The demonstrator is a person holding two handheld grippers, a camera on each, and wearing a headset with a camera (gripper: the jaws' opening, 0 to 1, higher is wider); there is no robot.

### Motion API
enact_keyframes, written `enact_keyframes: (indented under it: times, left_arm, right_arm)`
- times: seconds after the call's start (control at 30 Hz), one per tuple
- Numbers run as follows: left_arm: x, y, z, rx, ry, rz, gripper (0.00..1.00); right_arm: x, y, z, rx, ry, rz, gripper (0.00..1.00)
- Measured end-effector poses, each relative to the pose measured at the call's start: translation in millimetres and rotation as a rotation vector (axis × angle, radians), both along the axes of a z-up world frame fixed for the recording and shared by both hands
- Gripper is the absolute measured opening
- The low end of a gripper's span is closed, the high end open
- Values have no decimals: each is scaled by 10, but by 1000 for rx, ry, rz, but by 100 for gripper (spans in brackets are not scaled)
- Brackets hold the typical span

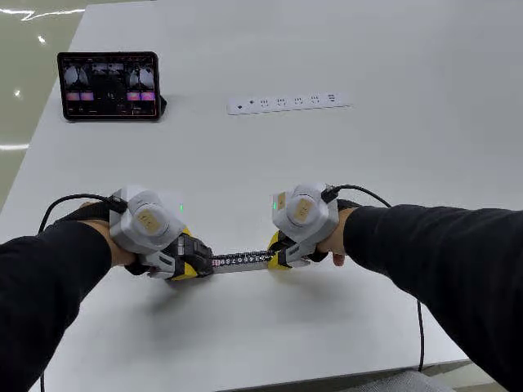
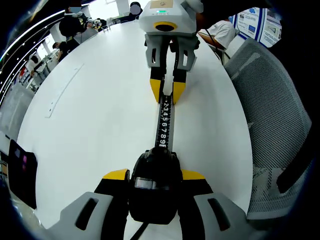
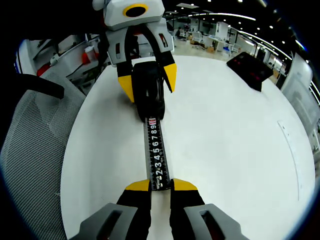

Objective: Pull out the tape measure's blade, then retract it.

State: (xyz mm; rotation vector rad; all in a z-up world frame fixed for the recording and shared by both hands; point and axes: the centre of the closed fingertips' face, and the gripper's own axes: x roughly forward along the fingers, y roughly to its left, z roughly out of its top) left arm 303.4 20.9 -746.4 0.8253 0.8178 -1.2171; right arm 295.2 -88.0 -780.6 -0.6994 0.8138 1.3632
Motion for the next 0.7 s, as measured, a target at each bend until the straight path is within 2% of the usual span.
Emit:
enact_keyframes:
  times: [0.7]
  left_arm:
    - [16, 3, -14, 1, 0, 1, 33]
  right_arm:
    - [14, -107, -1, -1, 5, -11, 10]
